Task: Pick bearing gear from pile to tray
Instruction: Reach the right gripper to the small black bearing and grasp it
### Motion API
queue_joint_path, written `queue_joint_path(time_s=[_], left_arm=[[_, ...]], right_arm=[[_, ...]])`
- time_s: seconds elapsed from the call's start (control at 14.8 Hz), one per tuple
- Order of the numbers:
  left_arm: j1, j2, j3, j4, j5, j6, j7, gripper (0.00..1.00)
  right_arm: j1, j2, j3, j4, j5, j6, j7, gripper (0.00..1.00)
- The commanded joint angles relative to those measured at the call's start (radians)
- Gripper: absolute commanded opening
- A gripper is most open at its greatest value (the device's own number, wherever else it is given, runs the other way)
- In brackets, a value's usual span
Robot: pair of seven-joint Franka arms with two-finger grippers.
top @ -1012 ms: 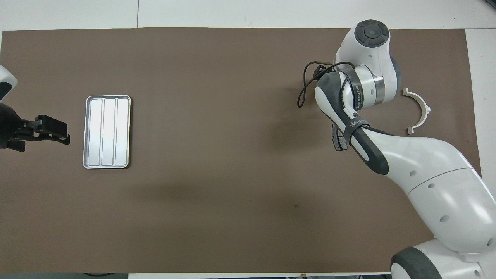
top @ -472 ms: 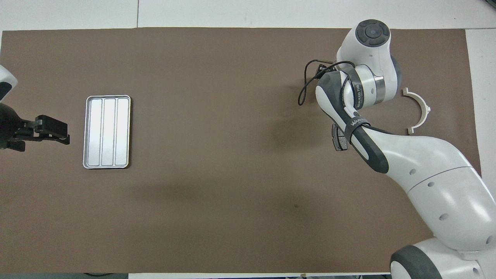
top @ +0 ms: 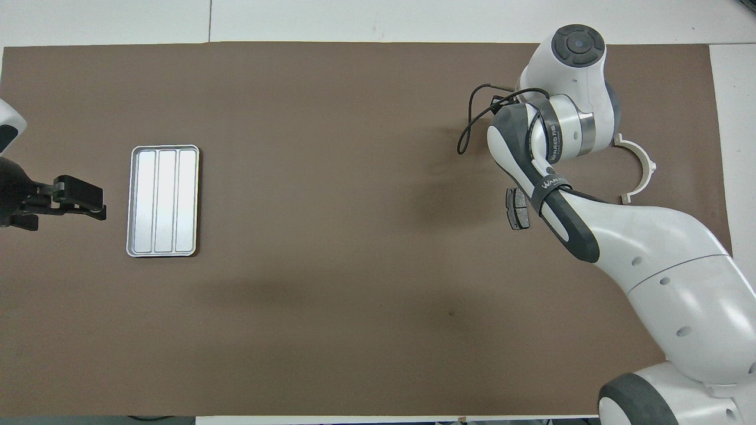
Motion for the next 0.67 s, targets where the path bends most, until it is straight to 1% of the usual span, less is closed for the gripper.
queue_joint_path(time_s=[0.0, 0.2, 0.34, 0.47, 0.54, 0.61], left_arm=[[0.012, -0.012, -0.007, -0.002, -0.012, -0.015, 0.003, 1.0], [0.012, -0.012, -0.007, -0.002, -0.012, -0.015, 0.001, 1.0], [0.012, -0.012, -0.007, -0.002, -0.012, -0.015, 0.003, 1.0], [0.012, -0.012, -0.007, -0.002, -0.012, -0.015, 0.003, 1.0], [0.012, -0.012, -0.007, -0.002, -0.012, -0.015, 0.003, 1.0], [0.012, -0.012, -0.007, -0.002, -0.012, -0.015, 0.003, 1.0]], right_arm=[[-0.018, 0.032, 0.011, 0.01, 0.004, 0.014, 0.015, 0.0], [-0.019, 0.02, 0.017, 0.019, 0.0, -0.045, 0.012, 0.0], [-0.01, -0.014, 0.022, 0.033, -0.01, -0.114, 0.002, 0.0], [-0.003, -0.054, 0.036, 0.088, 0.003, -0.264, -0.001, 0.0], [0.001, -0.074, 0.072, 0.135, 0.006, -0.364, 0.005, 0.0], [0.001, -0.098, 0.124, 0.171, 0.016, -0.436, 0.028, 0.0]])
